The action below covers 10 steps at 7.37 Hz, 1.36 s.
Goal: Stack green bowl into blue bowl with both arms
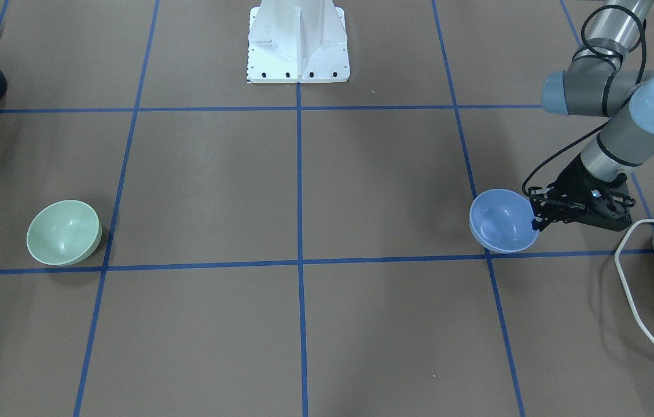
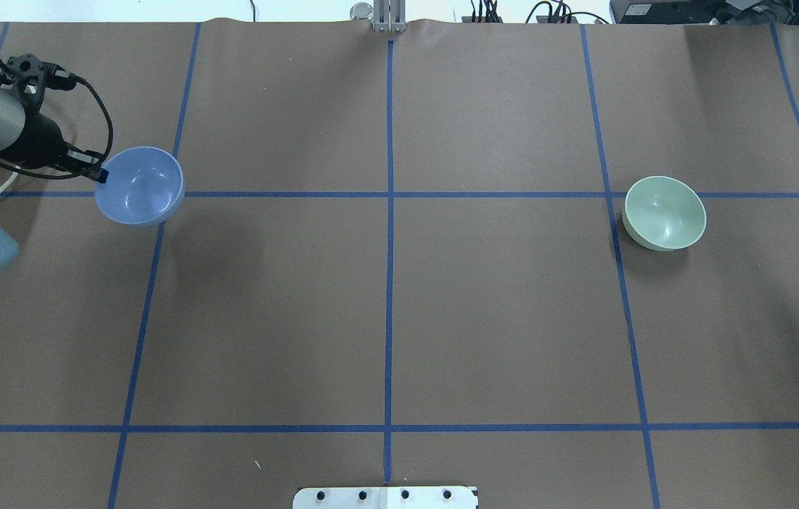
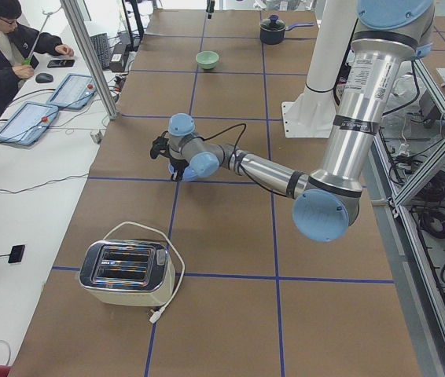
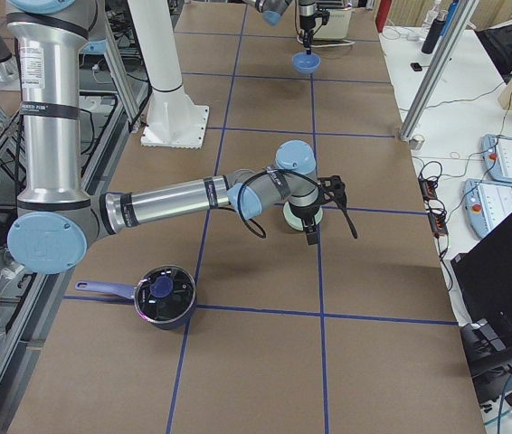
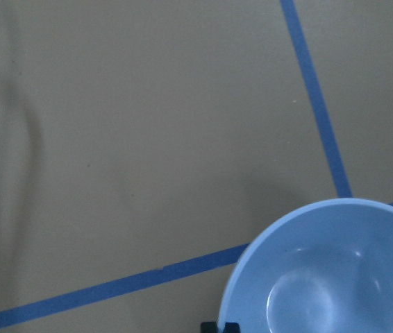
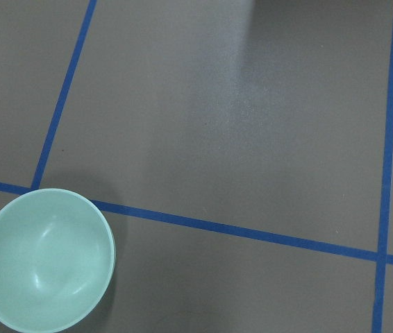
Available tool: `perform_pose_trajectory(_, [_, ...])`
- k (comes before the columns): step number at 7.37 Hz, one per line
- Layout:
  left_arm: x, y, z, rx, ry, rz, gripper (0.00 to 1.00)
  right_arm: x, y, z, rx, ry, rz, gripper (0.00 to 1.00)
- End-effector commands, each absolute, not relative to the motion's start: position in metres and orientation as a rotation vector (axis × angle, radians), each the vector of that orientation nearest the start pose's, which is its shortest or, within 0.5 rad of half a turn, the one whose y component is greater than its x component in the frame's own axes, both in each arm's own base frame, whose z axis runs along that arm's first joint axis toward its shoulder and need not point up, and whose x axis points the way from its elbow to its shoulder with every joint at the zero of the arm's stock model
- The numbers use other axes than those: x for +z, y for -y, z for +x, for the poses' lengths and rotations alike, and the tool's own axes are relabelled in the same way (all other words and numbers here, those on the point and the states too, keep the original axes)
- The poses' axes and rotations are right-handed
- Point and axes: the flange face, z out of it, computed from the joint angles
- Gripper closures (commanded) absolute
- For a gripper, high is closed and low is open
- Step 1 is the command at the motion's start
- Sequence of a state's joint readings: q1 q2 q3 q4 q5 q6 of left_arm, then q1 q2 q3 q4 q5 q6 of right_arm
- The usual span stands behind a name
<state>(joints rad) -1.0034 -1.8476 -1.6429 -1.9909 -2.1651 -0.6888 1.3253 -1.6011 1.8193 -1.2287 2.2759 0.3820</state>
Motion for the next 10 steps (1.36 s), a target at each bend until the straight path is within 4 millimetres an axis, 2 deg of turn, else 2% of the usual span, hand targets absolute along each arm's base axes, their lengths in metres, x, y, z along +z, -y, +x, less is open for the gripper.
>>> perform_pose_trajectory(1, [0.336, 0.55, 0.328, 0.015, -0.976, 0.209, 1.0, 0.513, 0.497, -0.054, -0.069, 0.818, 0.298, 0.0])
perform_pose_trajectory(2, [0.3, 0.534, 0.379, -0.008, -0.981, 0.179, 1.0, 0.513, 0.497, -0.054, -0.069, 0.818, 0.298, 0.0])
perform_pose_trajectory(3, [0.257, 0.521, 0.42, -0.036, -0.954, 0.175, 1.0, 0.513, 0.497, -0.054, -0.069, 0.819, 0.298, 0.0])
perform_pose_trajectory(4, [0.235, 0.501, 0.454, -0.047, -0.938, 0.147, 1.0, 0.512, 0.497, -0.054, -0.07, 0.82, 0.299, 0.0])
perform_pose_trajectory(6, [0.211, 0.456, 0.515, -0.035, -0.934, 0.16, 1.0, 0.514, 0.497, -0.054, -0.069, 0.819, 0.297, 0.0])
perform_pose_trajectory(7, [0.199, 0.441, 0.54, -0.035, -0.917, 0.158, 1.0, 0.513, 0.497, -0.055, -0.071, 0.821, 0.297, 0.0])
perform_pose_trajectory(8, [0.202, 0.432, 0.556, -0.026, -0.898, 0.166, 1.0, 0.513, 0.497, -0.055, -0.071, 0.82, 0.297, 0.0])
perform_pose_trajectory(10, [0.209, 0.423, 0.568, -0.01, -0.886, 0.154, 1.0, 0.514, 0.497, -0.055, -0.072, 0.82, 0.295, 0.0])
